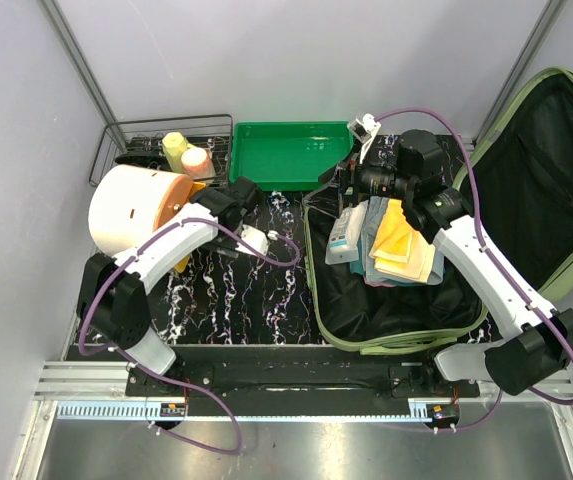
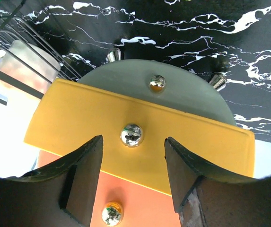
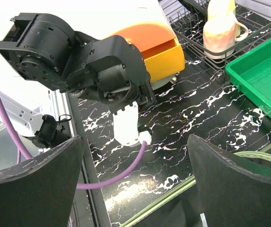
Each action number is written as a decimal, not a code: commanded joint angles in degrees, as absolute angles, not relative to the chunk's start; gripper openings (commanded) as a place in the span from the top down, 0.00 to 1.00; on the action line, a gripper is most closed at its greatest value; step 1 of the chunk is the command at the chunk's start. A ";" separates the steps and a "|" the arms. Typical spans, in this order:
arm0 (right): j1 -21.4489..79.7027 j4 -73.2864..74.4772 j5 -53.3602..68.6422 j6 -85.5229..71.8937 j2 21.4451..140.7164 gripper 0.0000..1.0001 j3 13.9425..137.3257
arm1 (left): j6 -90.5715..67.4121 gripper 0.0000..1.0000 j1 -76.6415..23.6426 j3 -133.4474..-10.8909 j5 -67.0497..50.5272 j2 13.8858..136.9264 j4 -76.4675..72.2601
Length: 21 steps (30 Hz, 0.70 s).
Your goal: Open, take out, and arrange the luggage
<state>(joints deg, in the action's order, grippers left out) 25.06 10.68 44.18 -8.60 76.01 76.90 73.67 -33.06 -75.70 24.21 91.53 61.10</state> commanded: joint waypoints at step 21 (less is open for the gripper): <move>24.61 10.81 44.12 -7.56 75.41 0.00 78.31 | 76.73 0.96 -30.85 -74.53 19.69 89.56 55.63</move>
